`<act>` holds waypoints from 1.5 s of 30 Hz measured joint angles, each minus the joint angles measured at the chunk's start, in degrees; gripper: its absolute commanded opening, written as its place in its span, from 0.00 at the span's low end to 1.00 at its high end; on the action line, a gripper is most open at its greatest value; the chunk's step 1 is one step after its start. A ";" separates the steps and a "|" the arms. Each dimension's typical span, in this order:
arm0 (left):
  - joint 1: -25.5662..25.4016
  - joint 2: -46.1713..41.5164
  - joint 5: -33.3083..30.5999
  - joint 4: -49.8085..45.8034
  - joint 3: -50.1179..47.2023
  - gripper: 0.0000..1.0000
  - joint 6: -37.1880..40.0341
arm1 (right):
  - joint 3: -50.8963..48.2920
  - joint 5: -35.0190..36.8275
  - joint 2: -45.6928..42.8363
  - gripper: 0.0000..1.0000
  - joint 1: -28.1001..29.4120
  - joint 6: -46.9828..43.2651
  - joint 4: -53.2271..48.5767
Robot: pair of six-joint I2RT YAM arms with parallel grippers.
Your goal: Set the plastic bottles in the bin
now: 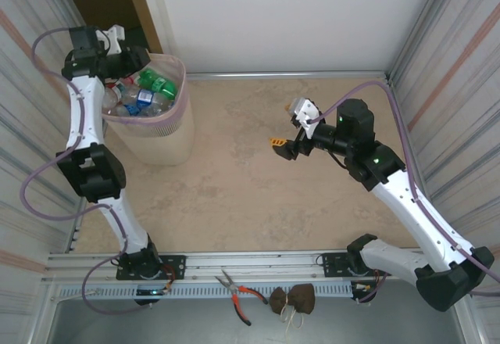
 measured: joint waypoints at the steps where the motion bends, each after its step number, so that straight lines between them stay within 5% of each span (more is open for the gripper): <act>1: 0.07 -0.72 0.07 -0.17 0.39 0.40 -0.07 | 0.00 0.31 -0.07 0.89 0.00 0.00 -0.07; 8: 0.15 -10.03 0.22 -0.15 -1.25 0.45 -0.39 | 0.00 2.91 -0.94 0.89 -0.02 0.22 -0.79; 16: 0.11 -26.49 -2.86 -2.60 -14.64 0.49 2.97 | -0.59 5.62 -2.29 0.89 -1.95 1.81 -2.32; 34: 0.11 -62.51 -18.86 -4.17 -53.70 0.83 3.89 | -12.46 14.75 -12.02 0.91 -9.51 10.43 -5.99; 39: 0.11 -68.13 -22.21 -0.39 -67.14 0.99 0.09 | -19.12 21.90 -13.86 0.99 -13.20 14.73 -4.57; 45: -0.85 -69.72 -28.00 8.24 -81.53 0.99 -3.93 | -28.28 30.21 -14.62 0.99 -20.65 19.67 0.85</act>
